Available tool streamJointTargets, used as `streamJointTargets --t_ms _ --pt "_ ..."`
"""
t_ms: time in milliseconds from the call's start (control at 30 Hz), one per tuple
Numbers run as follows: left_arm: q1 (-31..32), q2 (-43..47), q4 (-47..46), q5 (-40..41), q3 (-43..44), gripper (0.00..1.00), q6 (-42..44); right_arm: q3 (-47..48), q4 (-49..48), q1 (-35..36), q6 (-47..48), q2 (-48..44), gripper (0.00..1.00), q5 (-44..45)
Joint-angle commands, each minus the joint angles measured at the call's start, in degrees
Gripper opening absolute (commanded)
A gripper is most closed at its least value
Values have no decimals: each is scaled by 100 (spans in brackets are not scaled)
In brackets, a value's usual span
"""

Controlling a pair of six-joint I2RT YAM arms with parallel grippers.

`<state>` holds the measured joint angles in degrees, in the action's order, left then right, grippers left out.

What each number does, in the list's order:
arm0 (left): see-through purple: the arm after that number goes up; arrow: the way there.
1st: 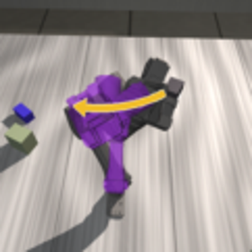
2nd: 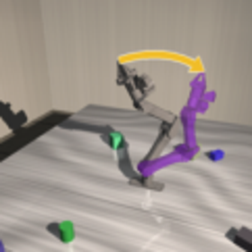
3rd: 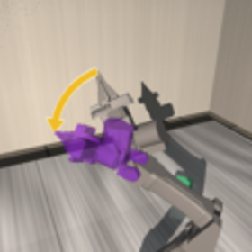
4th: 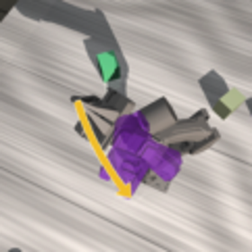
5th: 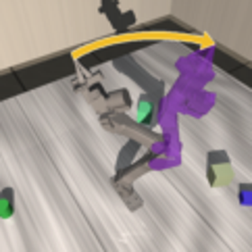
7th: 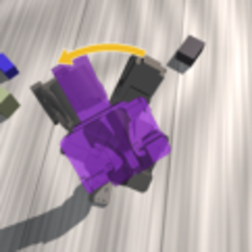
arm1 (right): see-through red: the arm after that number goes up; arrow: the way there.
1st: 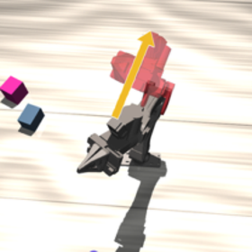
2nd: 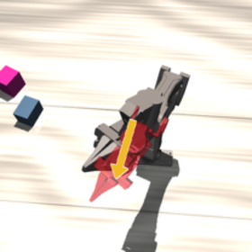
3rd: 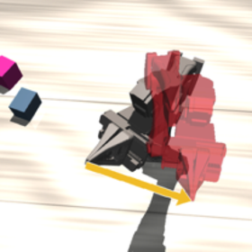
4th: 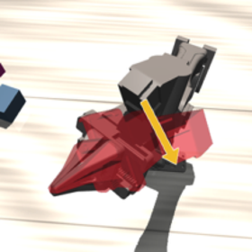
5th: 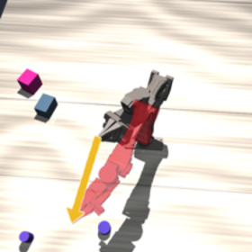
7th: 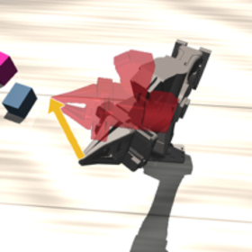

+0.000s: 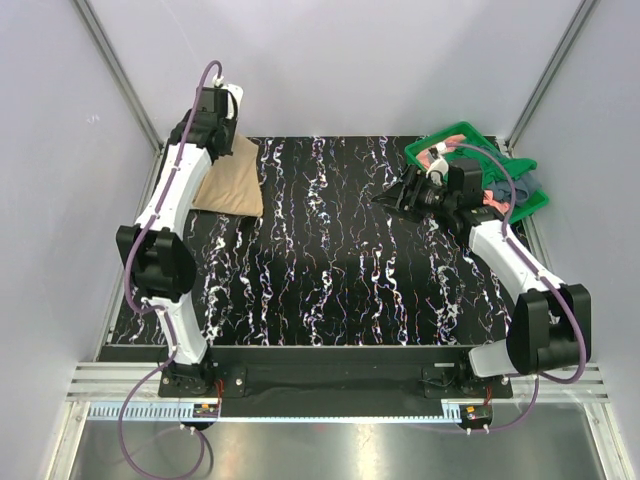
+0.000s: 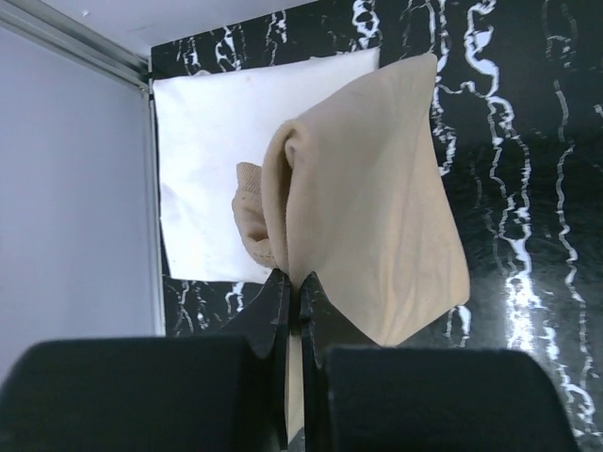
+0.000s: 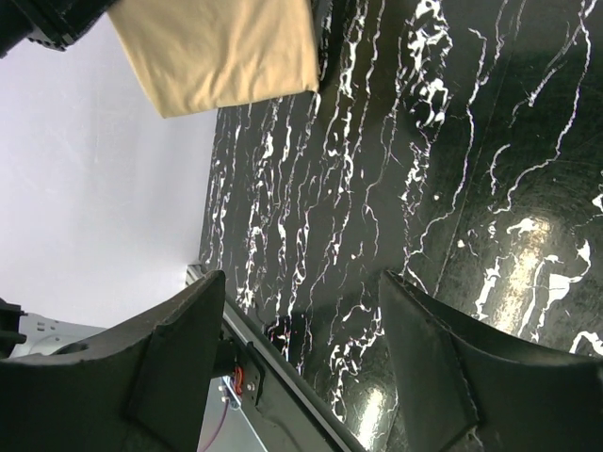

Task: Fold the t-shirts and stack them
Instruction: Neatly place the folded tshirt to the corner

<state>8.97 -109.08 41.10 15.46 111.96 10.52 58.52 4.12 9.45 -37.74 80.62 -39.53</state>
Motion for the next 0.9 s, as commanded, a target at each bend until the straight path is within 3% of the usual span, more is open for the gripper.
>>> streamJointTargets --t_ms 0,500,867 --pt "-132 -8 -181 -25 431 0 538 238 -201 -14 73 191 73 7" --pt "-800 -61 -348 -615 405 0 1408 362 -280 -14 117 525 74 -64" --pt "-871 -315 -910 -158 493 0 1452 309 -368 -14 135 745 73 -46"
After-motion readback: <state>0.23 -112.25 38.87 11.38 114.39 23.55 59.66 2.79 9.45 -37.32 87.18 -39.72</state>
